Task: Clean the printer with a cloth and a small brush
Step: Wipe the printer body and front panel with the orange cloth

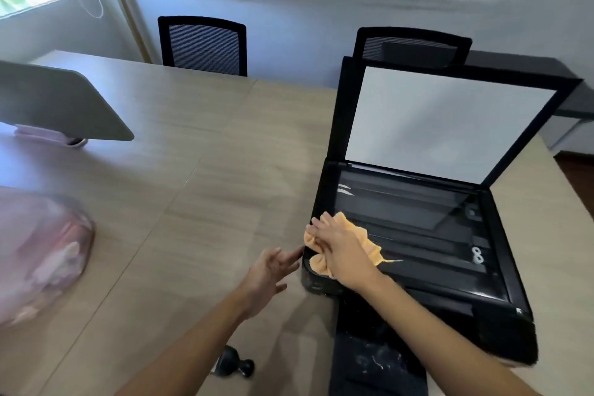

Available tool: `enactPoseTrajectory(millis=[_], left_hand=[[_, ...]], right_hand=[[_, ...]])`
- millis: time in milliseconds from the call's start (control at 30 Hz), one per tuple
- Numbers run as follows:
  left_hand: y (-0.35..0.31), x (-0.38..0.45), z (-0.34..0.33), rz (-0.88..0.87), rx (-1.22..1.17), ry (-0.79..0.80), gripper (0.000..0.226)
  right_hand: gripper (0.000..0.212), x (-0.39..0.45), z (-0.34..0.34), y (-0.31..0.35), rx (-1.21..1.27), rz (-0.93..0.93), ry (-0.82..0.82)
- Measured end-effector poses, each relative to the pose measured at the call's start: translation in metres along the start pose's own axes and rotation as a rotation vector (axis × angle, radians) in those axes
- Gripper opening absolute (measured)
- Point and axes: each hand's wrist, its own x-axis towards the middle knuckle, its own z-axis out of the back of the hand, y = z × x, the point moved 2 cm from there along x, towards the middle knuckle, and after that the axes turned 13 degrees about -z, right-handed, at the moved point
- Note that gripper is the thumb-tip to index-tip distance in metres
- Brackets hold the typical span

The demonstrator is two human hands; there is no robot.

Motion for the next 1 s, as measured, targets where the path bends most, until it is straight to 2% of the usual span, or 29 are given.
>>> enactPoseTrajectory(millis=[67,133,267,333,467,567,633,667,733,800,867,933,967,1000], left_hand=[[-0.003,-0.006,-0.005,0.006,0.027,0.021,0.057],[-0.008,-0.007,-0.012,-0.028,0.035,-0.047,0.053],[-0.02,-0.04,-0.035,-0.263,0.079,-0.201,0.048],[-0.021,-0.049,-0.043,-0.251,-0.092,-0.193,0.055],[-0.022,-0.067,-0.047,-0.082,-0.759,-0.083,0.079],[-0.007,-0.086,-0.036,-0.019,-0.976,-0.008,0.082],[0.013,-0.093,-0.024,0.074,-0.97,-0.027,0.085],[0.024,-0.094,-0.017,0.082,-0.943,-0.086,0.08],[0.037,-0.095,-0.007,0.044,-0.891,-0.285,0.055],[0.049,-0.084,0.001,-0.023,-0.968,-0.465,0.032],[0.054,-0.072,-0.007,-0.096,-1.039,-0.495,0.037],[0.052,-0.055,-0.026,-0.157,-0.905,-0.505,0.058],[0.046,-0.046,-0.042,-0.218,-0.819,-0.456,0.07],[0.043,-0.033,-0.056,-0.291,-0.711,-0.455,0.074]], right_hand=[[0.036,-0.026,0.005,0.008,0.104,-0.042,0.057],[0.03,-0.037,0.016,0.015,0.241,-0.166,0.064],[0.032,-0.073,0.028,0.044,0.739,-0.302,-0.095],[0.032,-0.083,0.02,0.062,0.849,-0.297,-0.076],[0.032,-0.101,-0.005,0.095,0.785,-0.236,0.096],[0.031,-0.121,-0.005,0.1,0.871,-0.2,0.13],[0.031,-0.135,0.008,0.084,0.903,-0.213,0.006],[0.031,-0.143,0.016,0.071,0.889,-0.232,-0.087],[0.031,-0.16,0.037,0.034,0.815,-0.29,-0.316],[0.031,-0.178,0.061,-0.011,0.664,-0.385,-0.533],[0.03,-0.192,0.085,-0.059,0.437,-0.493,-0.675],[0.03,-0.198,0.106,-0.105,0.28,-0.619,-0.752],[0.031,-0.199,0.114,-0.126,0.235,-0.67,-0.762],[0.033,-0.199,0.119,-0.145,0.195,-0.711,-0.751]])
